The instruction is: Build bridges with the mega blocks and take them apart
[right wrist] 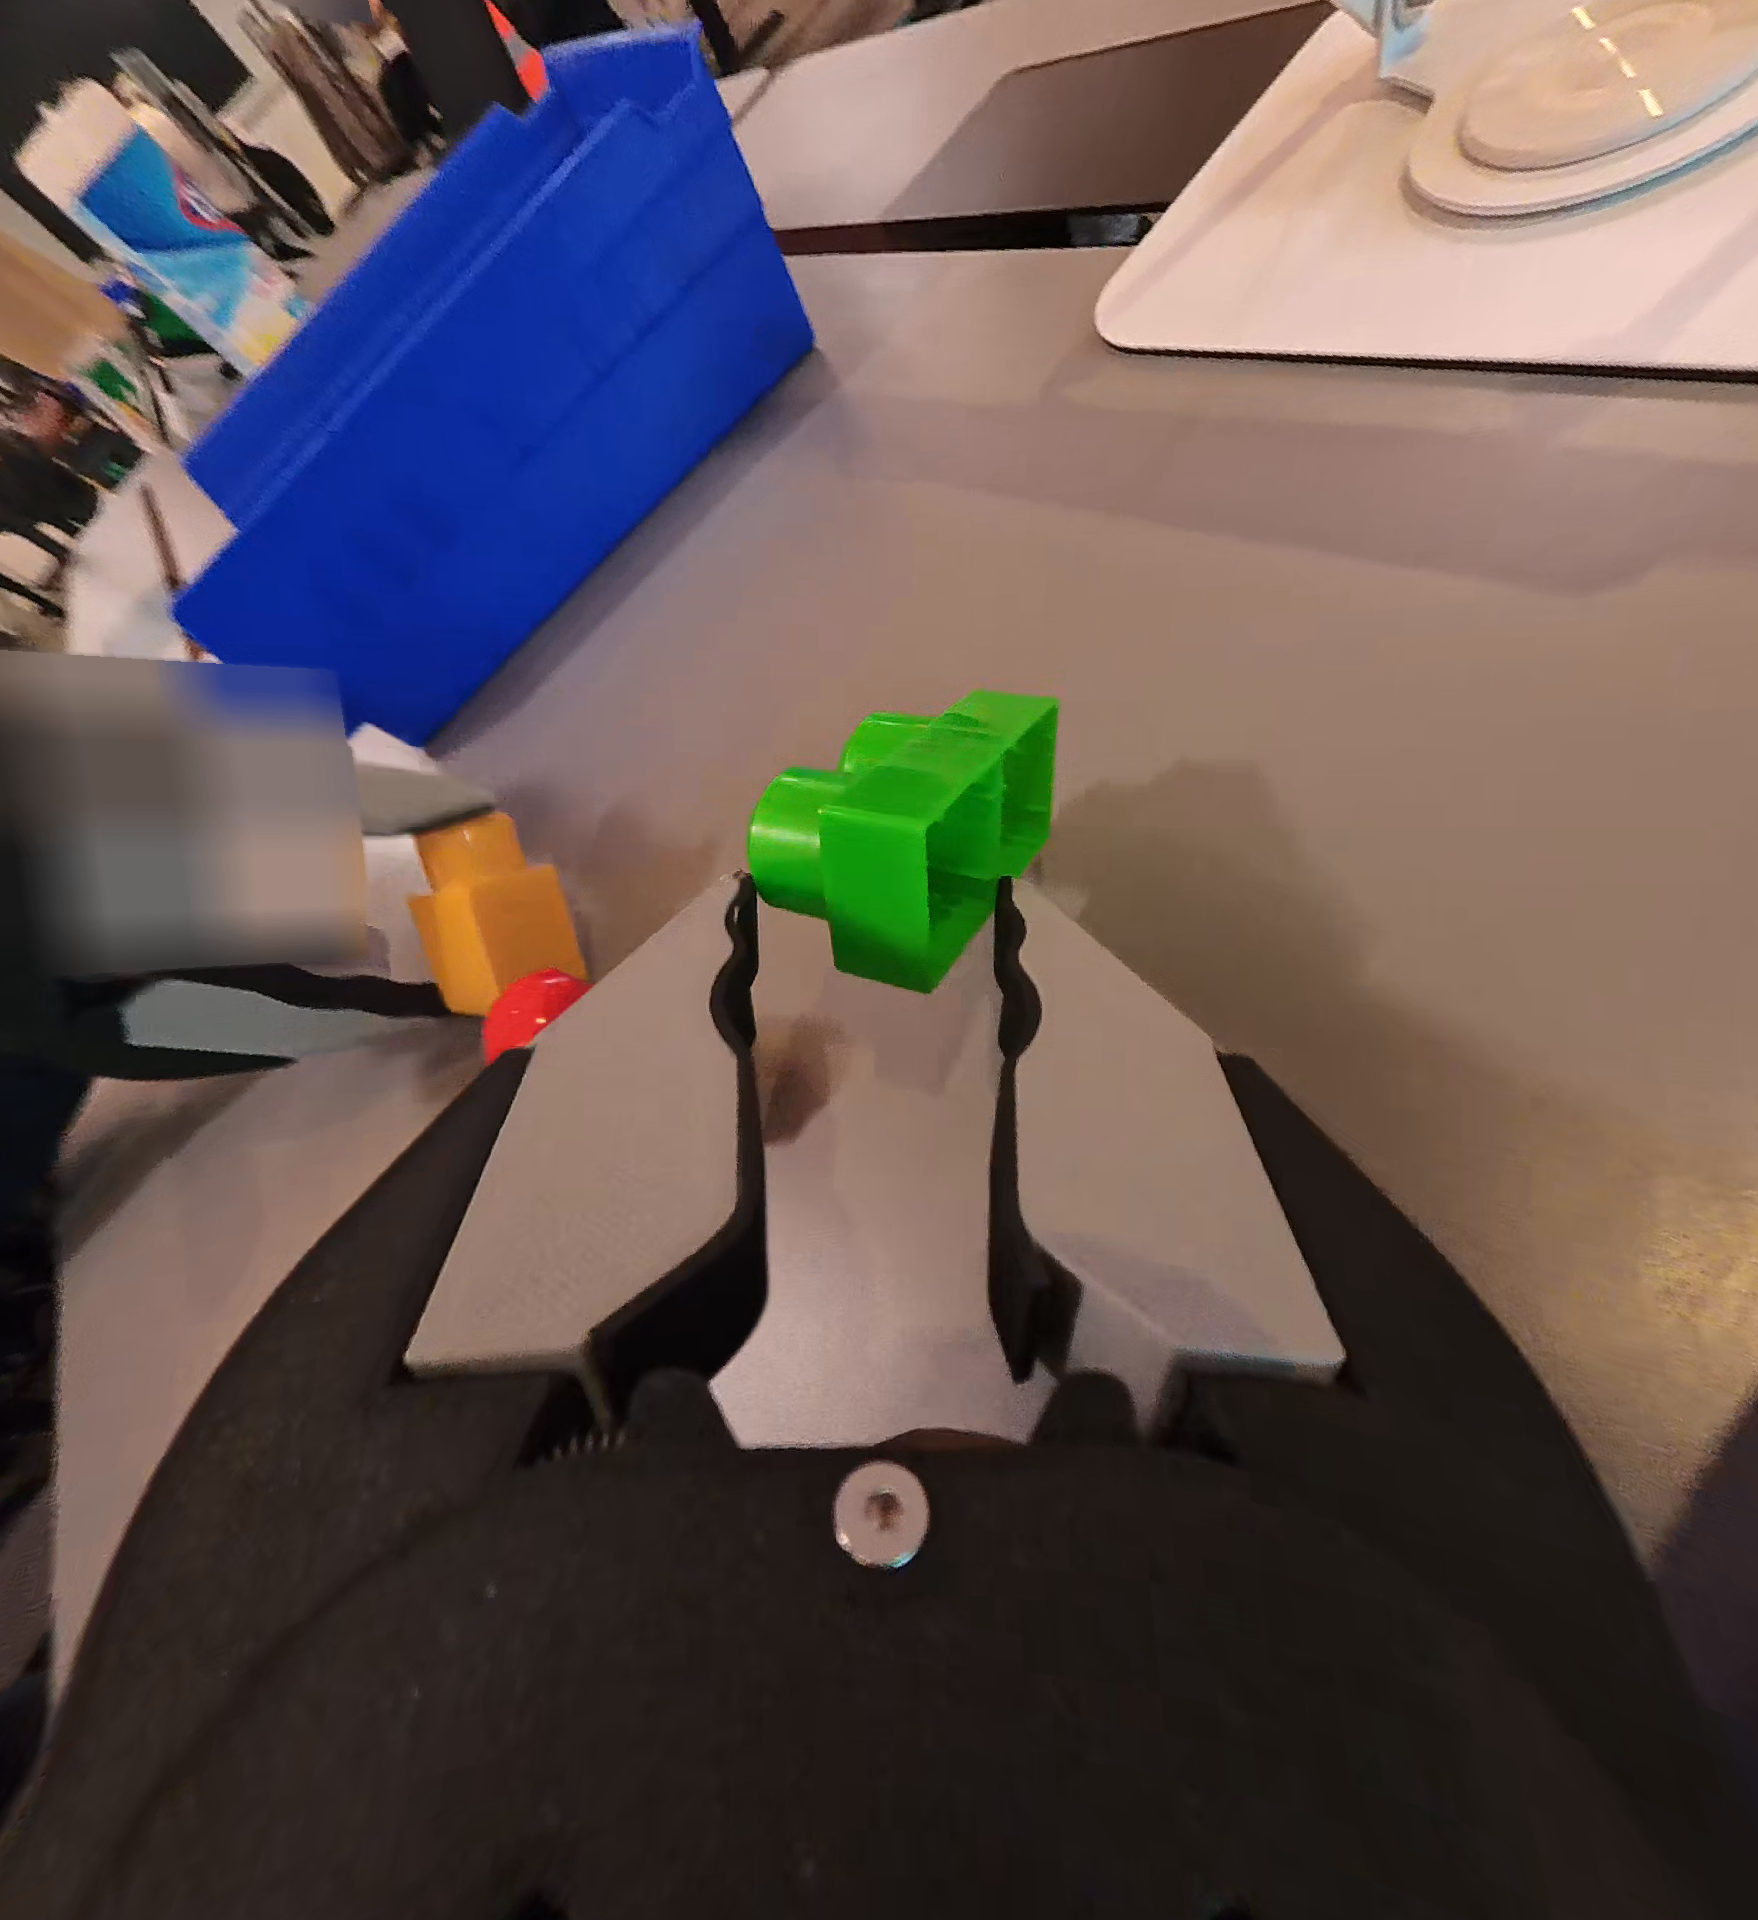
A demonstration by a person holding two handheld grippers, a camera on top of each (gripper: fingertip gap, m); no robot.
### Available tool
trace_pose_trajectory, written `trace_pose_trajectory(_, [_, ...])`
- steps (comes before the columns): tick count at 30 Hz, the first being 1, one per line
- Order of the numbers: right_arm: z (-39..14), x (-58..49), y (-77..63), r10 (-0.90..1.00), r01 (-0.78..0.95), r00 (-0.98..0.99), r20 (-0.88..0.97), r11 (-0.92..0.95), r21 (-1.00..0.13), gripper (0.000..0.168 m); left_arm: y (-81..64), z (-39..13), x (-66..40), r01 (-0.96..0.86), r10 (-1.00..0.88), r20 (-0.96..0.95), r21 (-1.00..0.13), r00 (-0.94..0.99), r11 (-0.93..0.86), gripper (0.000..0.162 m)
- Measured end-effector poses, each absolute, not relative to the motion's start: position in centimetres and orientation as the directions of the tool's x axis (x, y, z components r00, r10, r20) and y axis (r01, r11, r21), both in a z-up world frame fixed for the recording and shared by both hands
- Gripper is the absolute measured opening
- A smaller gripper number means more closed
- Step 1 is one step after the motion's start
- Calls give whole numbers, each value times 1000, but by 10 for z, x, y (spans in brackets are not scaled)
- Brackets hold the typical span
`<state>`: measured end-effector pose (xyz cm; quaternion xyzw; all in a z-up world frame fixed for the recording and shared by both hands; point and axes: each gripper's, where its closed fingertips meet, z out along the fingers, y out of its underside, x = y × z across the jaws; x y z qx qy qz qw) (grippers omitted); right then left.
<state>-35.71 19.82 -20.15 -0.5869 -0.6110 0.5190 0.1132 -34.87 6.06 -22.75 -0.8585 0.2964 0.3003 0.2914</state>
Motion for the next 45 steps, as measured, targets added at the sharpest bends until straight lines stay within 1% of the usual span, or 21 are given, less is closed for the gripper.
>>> trace_pose_trajectory(2, [-197, -356, 195, 800, 598, -301, -519, -265, -756, 43, 60, -226, -346, -716, -339, -737, -272, 585, -643, 66])
trace_pose_trajectory(4, [-194, -356, 194, 775, 596, -310, -551, -293, -748, 38, 57, -225, -345, -737, -357, -767, -214, 534, -642, 66])
trace_pose_trajectory(7, [-195, -355, 195, 767, 599, -307, -564, -305, -740, 38, 53, -228, -334, -750, -394, -746, -208, 537, -629, 62])
trace_pose_trajectory(12, [-193, -353, 193, 762, 603, -315, -566, -300, -739, 38, 51, -224, -310, -725, -390, -667, -339, 635, -600, 61])
trace_pose_trajectory(14, [-192, -352, 191, 754, 602, -322, -572, -303, -739, 38, 51, -214, -310, -689, -337, -650, -414, 681, -594, 60])
trace_pose_trajectory(16, [-191, -352, 190, 753, 600, -325, -572, -303, -741, 38, 51, -204, -320, -615, -256, -610, -499, 750, -611, 58])
trace_pose_trajectory(17, [-191, -352, 190, 755, 598, -325, -569, -302, -742, 38, 50, -202, -334, -542, -181, -584, -532, 791, -651, 57])
trace_pose_trajectory(19, [-190, -352, 191, 757, 596, -326, -566, -301, -745, 38, 43, -210, -358, -361, -72, -468, -563, 881, -743, 66])
trace_pose_trajectory(21, [-188, -351, 191, 759, 591, -327, -564, -301, -748, 38, 37, -218, -371, -92, 88, -262, -602, 961, -794, 59])
trace_pose_trajectory(23, [-187, -351, 193, 762, 586, -326, -560, -302, -752, 38, 41, -217, -358, 246, 218, 122, -622, 968, -743, 67])
trace_pose_trajectory(24, [-186, -351, 193, 762, 583, -327, -559, -303, -754, 38, 44, -212, -353, 411, 285, 299, -596, 911, -690, 67])
trace_pose_trajectory(25, [-185, -350, 194, 761, 580, -328, -560, -306, -755, 38, 46, -207, -353, 530, 334, 419, -566, 844, -631, 65])
trace_pose_trajectory(26, [-183, -350, 194, 758, 576, -330, -562, -310, -756, 38, 47, -203, -355, 588, 367, 466, -551, 805, -592, 64])
trace_pose_trajectory(30, [-179, -350, 195, 759, 564, -333, -559, -314, -763, 38, 37, -213, -375, 662, 584, 337, -525, 739, -535, 64])
trace_pose_trajectory(34, [-181, -348, 193, 778, 563, -334, -533, -289, -775, 38, 48, -226, -359, 757, 661, 382, -432, 646, -490, 64])
trace_pose_trajectory(37, [-176, -344, 190, 774, 554, -349, -529, -285, -782, 38, 52, -232, -358, 761, 701, 322, -413, 636, -501, 64])
trace_pose_trajectory(39, [-173, -342, 189, 772, 547, -357, -526, -284, -788, 38, 45, -242, -357, 719, 700, 220, -386, 680, -578, 64])
trace_pose_trajectory(43, [-166, -337, 188, 759, 535, -373, -533, -293, -792, 38, 12, -252, -375, 590, 641, -84, -316, 763, -743, 61])
trace_pose_trajectory(45, [-164, -337, 189, 754, 531, -377, -538, -300, -792, 38, -6, -249, -389, 563, 619, -184, -282, 763, -777, 62])
